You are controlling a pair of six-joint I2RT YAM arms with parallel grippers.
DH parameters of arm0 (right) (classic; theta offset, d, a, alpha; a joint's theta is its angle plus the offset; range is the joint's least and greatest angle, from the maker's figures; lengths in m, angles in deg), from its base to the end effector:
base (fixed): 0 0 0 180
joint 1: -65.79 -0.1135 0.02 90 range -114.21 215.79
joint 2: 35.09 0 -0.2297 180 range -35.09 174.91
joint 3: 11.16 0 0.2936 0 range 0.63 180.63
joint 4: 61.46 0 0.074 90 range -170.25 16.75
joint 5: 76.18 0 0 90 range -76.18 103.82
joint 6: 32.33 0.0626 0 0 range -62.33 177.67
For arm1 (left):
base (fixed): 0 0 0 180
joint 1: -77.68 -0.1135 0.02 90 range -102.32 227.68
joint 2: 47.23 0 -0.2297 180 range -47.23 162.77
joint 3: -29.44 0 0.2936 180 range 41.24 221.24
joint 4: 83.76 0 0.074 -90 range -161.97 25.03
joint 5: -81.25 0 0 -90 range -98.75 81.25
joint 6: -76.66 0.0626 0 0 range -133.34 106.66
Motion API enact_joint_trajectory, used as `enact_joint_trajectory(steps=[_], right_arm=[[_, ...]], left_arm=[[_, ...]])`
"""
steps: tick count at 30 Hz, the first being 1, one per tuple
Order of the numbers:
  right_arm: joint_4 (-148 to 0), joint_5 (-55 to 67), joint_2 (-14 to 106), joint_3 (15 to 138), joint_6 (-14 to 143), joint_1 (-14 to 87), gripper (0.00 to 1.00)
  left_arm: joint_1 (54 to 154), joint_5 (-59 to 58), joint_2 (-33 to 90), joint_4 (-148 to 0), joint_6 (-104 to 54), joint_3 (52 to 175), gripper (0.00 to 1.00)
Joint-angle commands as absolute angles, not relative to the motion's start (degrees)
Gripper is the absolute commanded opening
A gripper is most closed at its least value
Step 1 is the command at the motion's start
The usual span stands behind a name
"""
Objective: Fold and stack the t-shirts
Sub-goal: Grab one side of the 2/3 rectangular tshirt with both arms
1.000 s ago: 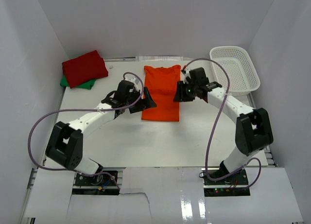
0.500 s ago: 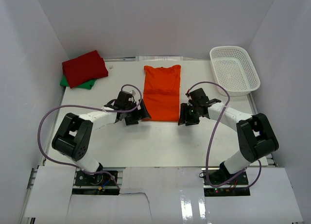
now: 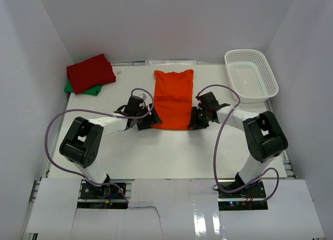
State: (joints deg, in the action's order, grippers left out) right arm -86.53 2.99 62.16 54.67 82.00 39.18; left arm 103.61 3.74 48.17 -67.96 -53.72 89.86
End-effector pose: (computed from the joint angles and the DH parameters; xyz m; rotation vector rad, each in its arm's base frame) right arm 0.3294 0.1782 0.0753 -0.1277 2.6341 0.5669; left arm 0.3247 -0.1729 0.0692 -0.2252 2.5775 -0.7406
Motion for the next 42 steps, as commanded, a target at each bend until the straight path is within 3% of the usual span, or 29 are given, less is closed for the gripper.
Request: enact_joint_trajectory(steps=[1,5,6,7,8,16,20,23,27,35,36,39,40,41,42], right_arm=[[-84.4,4.3,64.2,56.0,82.1,39.2,0.39],[-84.4,4.4,64.9,56.2,82.1,39.2,0.21],[-84.4,4.1,65.0,56.1,82.1,39.2,0.10],[-84.4,4.0,65.0,56.0,82.1,39.2,0.08],[-84.2,3.9,65.1,55.7,82.1,39.2,0.08],[-83.9,3.7,64.7,55.8,81.8,39.2,0.08],[-84.5,3.6,65.2,56.9,81.4,39.1,0.08],[-85.2,3.5,65.4,57.5,81.1,39.2,0.08],[-85.5,2.1,65.6,57.5,80.6,39.2,0.08],[-86.8,1.2,59.4,50.6,80.5,38.5,0.08],[-86.8,1.1,58.5,48.8,80.5,38.3,0.08],[-86.8,0.7,55.9,46.2,80.7,38.2,0.08],[-86.7,0.8,54.9,45.7,80.7,38.1,0.08],[-86.7,0.8,54.6,45.4,80.7,38.1,0.08],[-86.7,0.7,54.4,45.0,80.7,37.9,0.08]], left_arm=[[103.2,-1.2,50.4,-63.9,-51.8,88.4,0.81],[103.1,-2.3,50.9,-63.7,-51.6,88.0,0.75],[103.1,-2.3,51.0,-63.8,-51.6,87.9,0.70],[103.1,-2.2,51.6,-64.0,-51.5,87.7,0.55],[103.0,-2.0,52.5,-64.0,-51.5,87.8,0.46],[103.0,-1.9,55.2,-64.9,-51.3,87.6,0.47],[103.0,-1.0,54.8,-65.1,-51.3,86.8,0.30],[103.0,-0.2,53.5,-65.3,-51.5,85.3,0.27],[103.0,1.9,52.5,-65.7,-51.5,83.7,0.00],[103.5,5.5,47.6,-64.5,-51.1,77.6,0.00],[103.5,5.7,47.3,-64.2,-51.0,77.2,0.02],[103.5,5.8,46.5,-63.3,-50.7,75.3,0.43],[103.5,5.9,46.2,-63.6,-50.6,74.7,0.61],[103.5,6.0,45.6,-63.9,-51.0,74.2,0.91],[103.5,6.2,45.2,-64.1,-51.3,73.3,0.97]])
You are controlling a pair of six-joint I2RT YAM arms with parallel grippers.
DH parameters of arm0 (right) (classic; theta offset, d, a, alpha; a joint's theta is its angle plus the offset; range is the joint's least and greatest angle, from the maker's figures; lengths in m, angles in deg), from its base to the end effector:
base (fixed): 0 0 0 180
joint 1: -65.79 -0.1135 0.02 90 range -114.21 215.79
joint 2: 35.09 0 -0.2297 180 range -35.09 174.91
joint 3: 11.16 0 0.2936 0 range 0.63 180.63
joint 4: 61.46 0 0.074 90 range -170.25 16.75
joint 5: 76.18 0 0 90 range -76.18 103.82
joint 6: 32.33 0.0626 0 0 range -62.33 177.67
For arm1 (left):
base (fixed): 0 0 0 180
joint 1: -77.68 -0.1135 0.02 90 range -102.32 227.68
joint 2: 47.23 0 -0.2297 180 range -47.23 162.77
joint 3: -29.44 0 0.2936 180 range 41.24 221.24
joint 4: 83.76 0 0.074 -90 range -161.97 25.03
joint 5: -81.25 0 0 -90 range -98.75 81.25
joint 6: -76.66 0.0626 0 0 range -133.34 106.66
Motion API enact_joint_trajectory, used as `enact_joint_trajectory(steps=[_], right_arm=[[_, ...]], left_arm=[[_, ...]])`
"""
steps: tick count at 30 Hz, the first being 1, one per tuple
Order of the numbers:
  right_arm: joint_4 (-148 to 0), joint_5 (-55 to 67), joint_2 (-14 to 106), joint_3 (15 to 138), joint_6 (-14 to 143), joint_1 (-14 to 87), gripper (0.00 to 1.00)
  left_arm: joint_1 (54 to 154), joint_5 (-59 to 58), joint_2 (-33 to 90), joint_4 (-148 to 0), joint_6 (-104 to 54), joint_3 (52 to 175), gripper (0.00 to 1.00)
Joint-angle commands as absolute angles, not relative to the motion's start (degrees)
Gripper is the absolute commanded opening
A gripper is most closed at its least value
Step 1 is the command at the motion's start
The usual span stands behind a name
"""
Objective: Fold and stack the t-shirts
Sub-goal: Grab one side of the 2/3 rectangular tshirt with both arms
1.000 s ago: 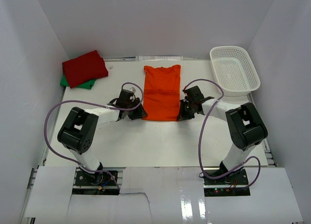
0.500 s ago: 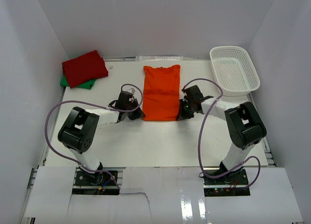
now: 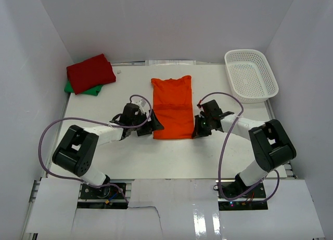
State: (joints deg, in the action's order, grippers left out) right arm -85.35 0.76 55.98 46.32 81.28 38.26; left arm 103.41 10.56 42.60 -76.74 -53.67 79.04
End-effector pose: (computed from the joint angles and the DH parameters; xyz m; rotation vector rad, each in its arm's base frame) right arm 0.2962 0.1704 0.0669 -0.1798 2.6561 0.6097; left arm 0.2917 -0.1636 0.0559 -0.1552 2.5451 -0.9057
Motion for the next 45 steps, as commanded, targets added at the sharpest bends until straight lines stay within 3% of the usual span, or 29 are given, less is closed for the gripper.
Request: enact_joint_trajectory(steps=[1,8,21,28,29,33,36,45], right_arm=[[-86.6,0.8,53.9,44.5,80.8,37.9,0.08],[-86.3,0.8,53.5,43.6,81.0,37.7,0.08],[-87.0,1.2,53.1,43.8,80.6,37.7,0.08],[-86.7,0.9,52.9,43.3,80.7,37.7,0.08],[-86.7,1.0,52.8,43.3,80.6,37.7,0.08],[-87.1,0.6,52.2,43.1,80.6,37.7,0.08],[-88.3,0.5,51.5,43.3,80.2,37.6,0.08],[-96.7,2.0,44.1,42.3,78.5,37.4,0.08]], left_arm=[[103.5,6.4,44.9,-64.3,-51.5,72.9,0.98],[103.8,9.4,44.4,-65.6,-52.4,70.9,0.98],[109.9,7.2,46.1,-65.1,-58.5,67.2,0.81],[110.0,6.1,49.4,-66.2,-58.8,67.6,0.51],[110.0,5.9,49.8,-66.2,-58.9,67.7,0.32],[110.0,6.5,50.9,-66.9,-58.7,67.3,0.08],[110.0,7.3,50.5,-66.4,-57.6,66.9,0.00],[110.0,10.1,43.0,-58.6,-54.2,65.4,0.00]])
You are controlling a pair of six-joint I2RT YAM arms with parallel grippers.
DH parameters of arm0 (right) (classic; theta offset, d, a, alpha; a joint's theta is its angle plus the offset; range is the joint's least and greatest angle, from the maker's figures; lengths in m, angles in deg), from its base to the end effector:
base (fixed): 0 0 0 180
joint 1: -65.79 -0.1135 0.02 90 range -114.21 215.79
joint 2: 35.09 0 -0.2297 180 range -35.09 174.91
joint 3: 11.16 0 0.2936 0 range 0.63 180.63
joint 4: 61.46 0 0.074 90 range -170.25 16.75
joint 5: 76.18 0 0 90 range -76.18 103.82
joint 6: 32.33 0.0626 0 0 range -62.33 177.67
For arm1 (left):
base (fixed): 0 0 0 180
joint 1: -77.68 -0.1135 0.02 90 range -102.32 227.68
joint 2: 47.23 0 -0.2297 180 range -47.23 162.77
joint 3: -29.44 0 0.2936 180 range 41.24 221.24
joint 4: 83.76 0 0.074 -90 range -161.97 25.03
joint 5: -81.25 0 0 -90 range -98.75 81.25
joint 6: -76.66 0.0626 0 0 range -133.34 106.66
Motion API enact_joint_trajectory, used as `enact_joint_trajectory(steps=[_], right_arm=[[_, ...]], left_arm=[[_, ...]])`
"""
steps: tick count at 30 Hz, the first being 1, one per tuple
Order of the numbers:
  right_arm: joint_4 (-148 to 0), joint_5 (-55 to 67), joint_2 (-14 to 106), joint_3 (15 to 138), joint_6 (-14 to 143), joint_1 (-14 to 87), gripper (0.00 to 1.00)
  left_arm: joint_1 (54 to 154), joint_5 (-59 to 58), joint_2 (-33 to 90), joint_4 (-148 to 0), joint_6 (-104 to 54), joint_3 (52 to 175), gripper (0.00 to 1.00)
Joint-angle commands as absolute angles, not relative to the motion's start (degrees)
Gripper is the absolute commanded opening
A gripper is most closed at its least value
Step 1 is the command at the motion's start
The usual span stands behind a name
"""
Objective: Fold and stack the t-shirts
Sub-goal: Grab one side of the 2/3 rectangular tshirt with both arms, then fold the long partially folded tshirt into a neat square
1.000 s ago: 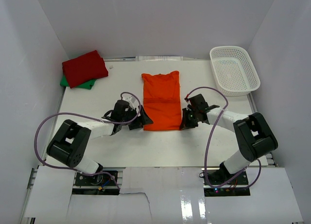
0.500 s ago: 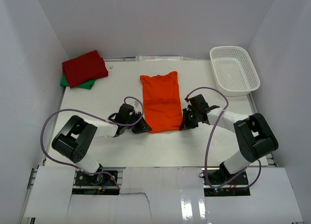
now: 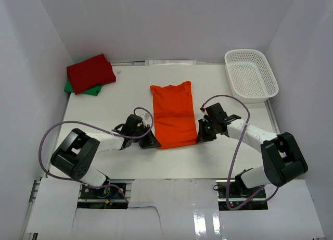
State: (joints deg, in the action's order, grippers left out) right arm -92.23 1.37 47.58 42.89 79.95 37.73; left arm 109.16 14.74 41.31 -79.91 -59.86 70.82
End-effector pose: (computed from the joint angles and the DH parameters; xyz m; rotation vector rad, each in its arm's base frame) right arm 0.2736 0.1611 0.0844 -0.2159 2.6830 0.5787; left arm 0.2398 -0.1761 0.0257 -0.1550 2.6795 -1.0289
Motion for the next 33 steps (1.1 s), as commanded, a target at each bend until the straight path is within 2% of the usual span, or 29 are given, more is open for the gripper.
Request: enact_joint_trajectory(steps=[1,4,19,33], right_arm=[[-97.4,1.9,43.4,42.4,78.4,37.4,0.08],[-99.8,1.7,41.6,43.7,77.8,37.4,0.08],[-109.5,0.3,42.1,61.4,73.9,37.4,0.08],[-112.4,0.5,53.3,79.6,69.9,38.8,0.08]], left_arm=[[110.0,10.9,41.3,-57.9,-54.1,65.7,0.00],[110.0,12.6,39.4,-56.2,-54.6,67.4,0.00],[104.8,14.4,35.3,-40.1,-52.1,92.6,0.00],[98.2,17.0,46.8,-33.9,-48.4,115.8,0.00]])
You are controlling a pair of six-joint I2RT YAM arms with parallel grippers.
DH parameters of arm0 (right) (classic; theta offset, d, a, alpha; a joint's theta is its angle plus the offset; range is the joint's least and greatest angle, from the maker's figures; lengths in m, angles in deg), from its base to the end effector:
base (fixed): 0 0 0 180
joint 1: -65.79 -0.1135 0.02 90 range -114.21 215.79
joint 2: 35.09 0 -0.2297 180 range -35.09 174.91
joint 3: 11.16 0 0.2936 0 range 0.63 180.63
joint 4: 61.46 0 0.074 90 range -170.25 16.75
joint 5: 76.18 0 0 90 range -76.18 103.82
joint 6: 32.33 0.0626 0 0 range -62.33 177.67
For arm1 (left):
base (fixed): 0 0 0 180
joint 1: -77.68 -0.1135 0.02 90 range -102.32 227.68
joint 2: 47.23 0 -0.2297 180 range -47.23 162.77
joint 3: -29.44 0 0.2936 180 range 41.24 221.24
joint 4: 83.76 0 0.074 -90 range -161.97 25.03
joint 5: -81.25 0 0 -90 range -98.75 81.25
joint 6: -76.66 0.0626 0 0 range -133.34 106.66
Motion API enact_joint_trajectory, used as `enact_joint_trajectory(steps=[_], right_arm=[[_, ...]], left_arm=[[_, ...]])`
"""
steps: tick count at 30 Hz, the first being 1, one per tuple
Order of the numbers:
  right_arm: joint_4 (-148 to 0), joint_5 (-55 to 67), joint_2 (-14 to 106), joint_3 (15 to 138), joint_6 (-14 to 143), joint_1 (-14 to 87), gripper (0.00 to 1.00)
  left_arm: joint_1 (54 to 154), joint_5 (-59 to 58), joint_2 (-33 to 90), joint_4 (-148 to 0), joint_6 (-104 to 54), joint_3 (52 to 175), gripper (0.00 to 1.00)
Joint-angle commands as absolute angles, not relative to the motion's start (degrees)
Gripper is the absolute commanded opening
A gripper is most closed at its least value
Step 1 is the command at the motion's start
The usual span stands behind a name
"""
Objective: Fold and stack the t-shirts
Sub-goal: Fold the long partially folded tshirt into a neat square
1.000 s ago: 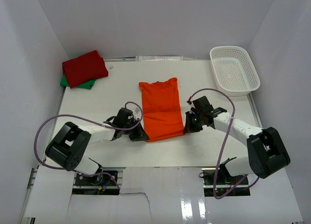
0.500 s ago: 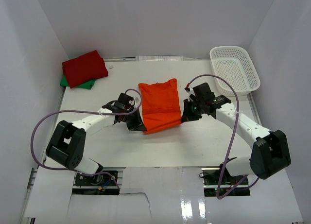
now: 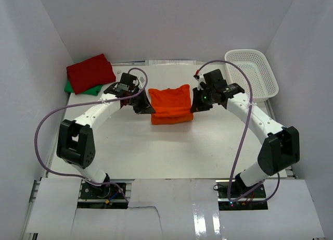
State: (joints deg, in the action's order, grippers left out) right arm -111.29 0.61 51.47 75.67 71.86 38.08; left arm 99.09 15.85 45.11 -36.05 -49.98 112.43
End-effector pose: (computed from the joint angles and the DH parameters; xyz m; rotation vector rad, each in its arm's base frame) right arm 0.3363 0.1928 0.2415 -0.3996 2.4668 0.5988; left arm 0.3538 -0.1667 0.1854 -0.1854 2.7015 -0.9028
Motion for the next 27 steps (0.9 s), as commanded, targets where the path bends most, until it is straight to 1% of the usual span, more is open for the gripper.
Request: enact_joint_trajectory(steps=[1,11,27], right_arm=[[-112.5,0.4,55.1,80.4,69.7,39.1,0.08],[-113.3,-1.5,63.3,89.1,68.0,41.7,0.08],[-117.0,-3.5,76.9,107.5,67.3,44.7,0.08]], left_arm=[[98.0,17.8,48.7,-33.8,-48.1,117.7,0.00],[94.7,21.3,56.8,-31.9,-47.1,127.4,0.00],[91.8,22.4,69.7,-26.9,-46.8,146.3,0.00]])
